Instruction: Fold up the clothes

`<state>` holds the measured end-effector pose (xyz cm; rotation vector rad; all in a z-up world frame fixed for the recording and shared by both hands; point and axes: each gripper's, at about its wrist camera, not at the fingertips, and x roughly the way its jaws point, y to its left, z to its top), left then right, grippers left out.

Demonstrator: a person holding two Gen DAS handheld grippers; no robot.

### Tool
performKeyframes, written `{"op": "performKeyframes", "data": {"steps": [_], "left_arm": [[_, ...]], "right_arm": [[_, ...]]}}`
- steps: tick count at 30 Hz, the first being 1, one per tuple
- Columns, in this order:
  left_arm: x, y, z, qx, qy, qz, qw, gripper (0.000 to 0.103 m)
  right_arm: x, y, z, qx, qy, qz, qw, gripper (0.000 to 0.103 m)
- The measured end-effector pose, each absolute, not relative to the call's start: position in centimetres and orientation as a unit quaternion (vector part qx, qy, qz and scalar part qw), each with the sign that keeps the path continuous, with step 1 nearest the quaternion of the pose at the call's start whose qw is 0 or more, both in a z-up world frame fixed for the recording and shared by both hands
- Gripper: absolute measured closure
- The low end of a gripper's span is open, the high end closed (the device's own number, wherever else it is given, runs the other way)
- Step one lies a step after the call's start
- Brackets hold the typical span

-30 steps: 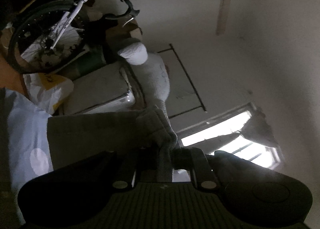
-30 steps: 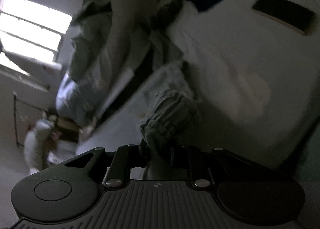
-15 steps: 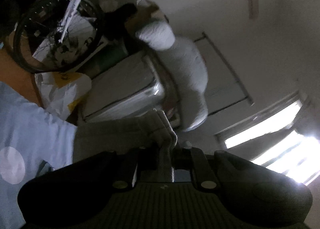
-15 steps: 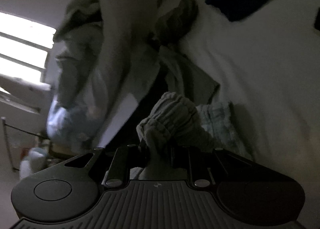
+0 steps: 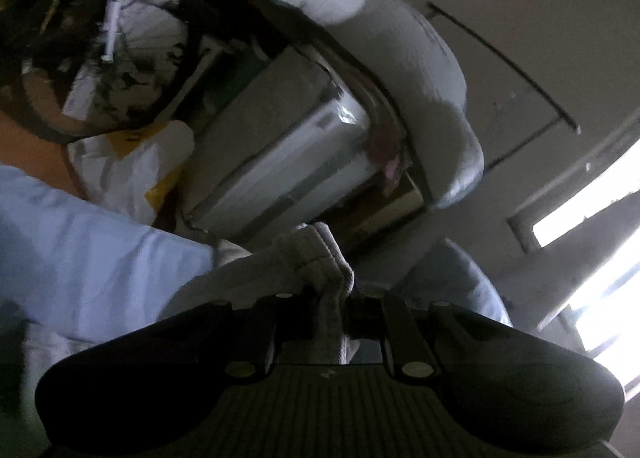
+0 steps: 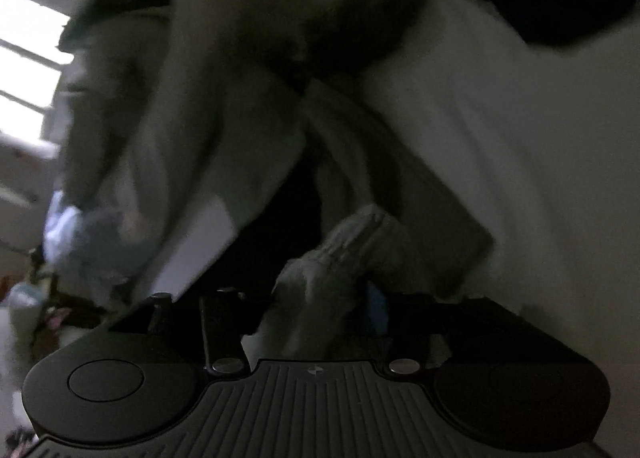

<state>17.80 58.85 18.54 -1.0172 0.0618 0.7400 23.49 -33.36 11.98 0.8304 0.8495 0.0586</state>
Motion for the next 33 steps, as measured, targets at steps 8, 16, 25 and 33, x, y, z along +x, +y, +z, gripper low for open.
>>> {"op": "performKeyframes", "data": {"steps": [8,16,25,33], "left_arm": [[21.0,56.9,17.2,-0.447,0.03,0.291,0.845,0.052],[15.1,54.8,18.3,-0.413,0.016,0.202,0.888,0.024],[2.4,53.1,19.6,-0.384,0.004,0.164,0.909,0.018],[-4.1,51.8,18.6,-0.365,0.042,0.148,0.918,0.017]], "right_arm": [[21.3,-30.3,15.1,0.201,0.369,0.105,0.901,0.028],[20.2,-15.0,16.4,-0.103,0.345,0.306,0.881,0.028],[22.0,-1.4,13.8,-0.261,0.339,0.437,0.791,0.034],[30.0,-1.9,15.3,-0.146,0.374,0.322,0.858,0.058]]}}
